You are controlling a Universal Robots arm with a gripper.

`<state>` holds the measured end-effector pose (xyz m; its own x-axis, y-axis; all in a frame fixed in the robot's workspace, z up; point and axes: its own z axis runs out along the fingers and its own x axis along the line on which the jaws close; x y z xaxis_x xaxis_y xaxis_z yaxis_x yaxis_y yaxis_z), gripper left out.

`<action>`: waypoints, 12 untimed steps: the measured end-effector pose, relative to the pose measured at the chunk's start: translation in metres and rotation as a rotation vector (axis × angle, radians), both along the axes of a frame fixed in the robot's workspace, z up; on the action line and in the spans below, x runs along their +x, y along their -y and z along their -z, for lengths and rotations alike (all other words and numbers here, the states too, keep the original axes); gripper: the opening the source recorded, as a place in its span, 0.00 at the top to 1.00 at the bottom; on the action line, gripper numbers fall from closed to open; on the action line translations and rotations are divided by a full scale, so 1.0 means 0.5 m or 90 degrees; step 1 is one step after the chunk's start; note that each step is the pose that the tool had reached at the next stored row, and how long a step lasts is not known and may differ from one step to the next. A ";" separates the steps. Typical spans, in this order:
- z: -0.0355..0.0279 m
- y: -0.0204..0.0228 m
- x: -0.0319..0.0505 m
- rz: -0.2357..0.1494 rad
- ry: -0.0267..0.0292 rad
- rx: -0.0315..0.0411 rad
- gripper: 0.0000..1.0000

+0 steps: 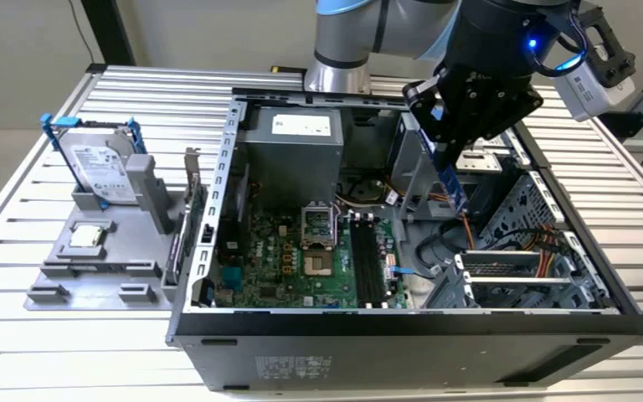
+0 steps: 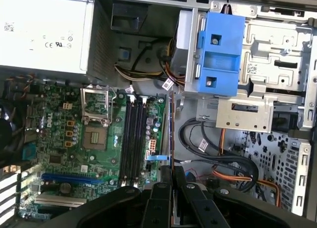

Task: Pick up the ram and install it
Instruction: 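Insert the ram into the slot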

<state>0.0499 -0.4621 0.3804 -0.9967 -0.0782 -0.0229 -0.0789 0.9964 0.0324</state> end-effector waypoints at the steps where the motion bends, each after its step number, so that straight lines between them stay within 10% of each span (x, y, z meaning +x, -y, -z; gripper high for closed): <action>1: 0.000 0.0000 0.000 0.000 0.0000 0.0000 1.00; 12: 0.001 0.0000 0.000 0.000 0.0000 0.0001 1.00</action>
